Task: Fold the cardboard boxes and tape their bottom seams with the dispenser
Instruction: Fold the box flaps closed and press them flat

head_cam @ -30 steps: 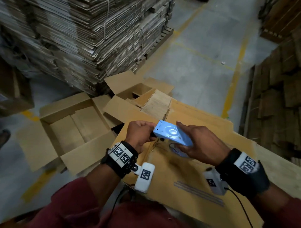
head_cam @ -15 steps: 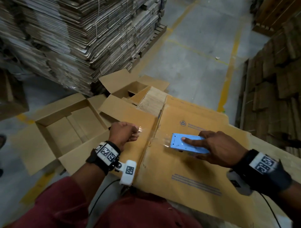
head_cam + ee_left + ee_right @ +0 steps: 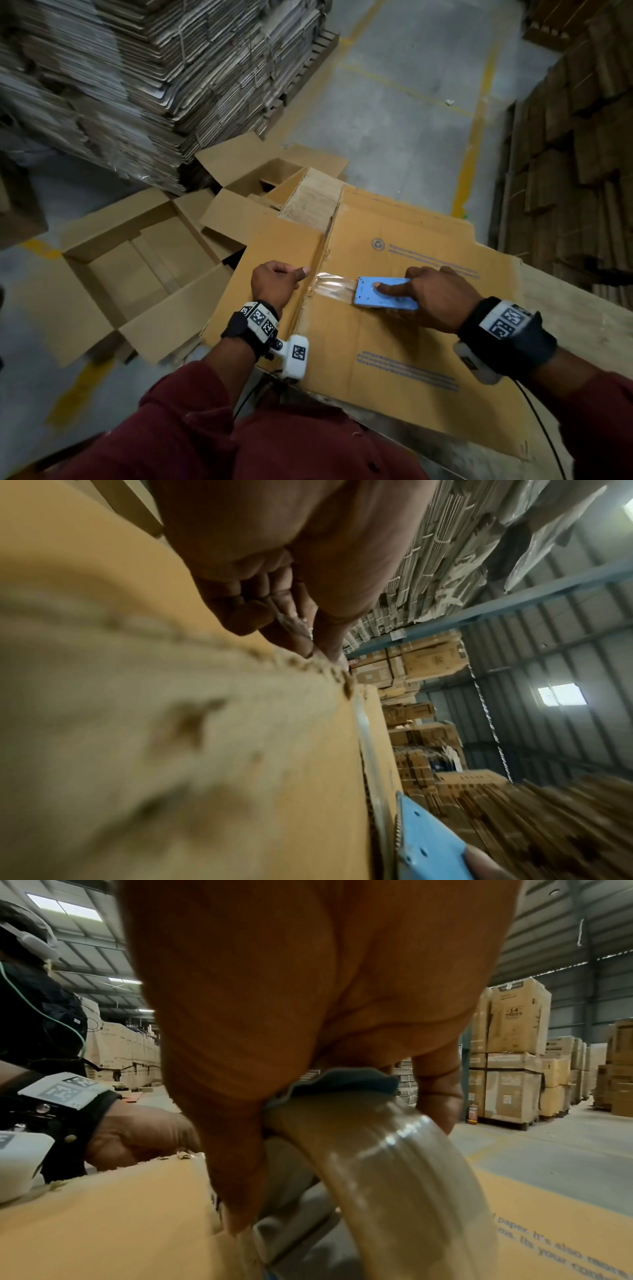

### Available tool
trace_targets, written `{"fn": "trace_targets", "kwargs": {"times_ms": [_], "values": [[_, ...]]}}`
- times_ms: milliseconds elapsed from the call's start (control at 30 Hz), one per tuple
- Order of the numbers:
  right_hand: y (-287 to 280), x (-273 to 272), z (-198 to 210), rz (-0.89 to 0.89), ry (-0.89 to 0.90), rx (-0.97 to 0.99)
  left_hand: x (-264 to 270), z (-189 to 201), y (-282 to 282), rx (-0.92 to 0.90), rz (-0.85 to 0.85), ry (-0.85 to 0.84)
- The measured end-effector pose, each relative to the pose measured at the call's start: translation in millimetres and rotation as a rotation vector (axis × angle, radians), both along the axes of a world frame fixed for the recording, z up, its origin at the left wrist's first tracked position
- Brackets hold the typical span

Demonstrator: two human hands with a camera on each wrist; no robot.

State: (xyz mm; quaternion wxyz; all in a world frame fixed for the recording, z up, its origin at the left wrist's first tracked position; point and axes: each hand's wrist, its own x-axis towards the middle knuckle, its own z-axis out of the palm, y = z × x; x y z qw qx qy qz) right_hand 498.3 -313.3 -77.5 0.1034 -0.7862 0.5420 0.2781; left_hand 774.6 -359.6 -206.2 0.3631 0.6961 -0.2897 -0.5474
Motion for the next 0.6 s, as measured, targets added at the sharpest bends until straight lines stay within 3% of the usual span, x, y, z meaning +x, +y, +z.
{"fn": "trace_targets", "kwargs": {"times_ms": [133, 433, 500, 600], "values": [[-2.7, 4.7, -5.5, 0.012, 0.023, -0.003, -4.7, -11.3, 5.0, 0.012, -0.013, 0.033], [-3.7, 13.0, -18.1, 0.011, 0.063, 0.017, -5.7, -29.2, -1.3, 0.086, -0.223, 0.035], [-4.0, 13.0, -17.4, 0.004, 0.062, 0.023, -6.2, -29.3, -3.1, 0.055, -0.321, -0.122], [-4.9, 14.2, -17.6, 0.004, 0.074, 0.026, -0.5, -18.2, -0.5, 0.131, -0.637, -0.395]]}}
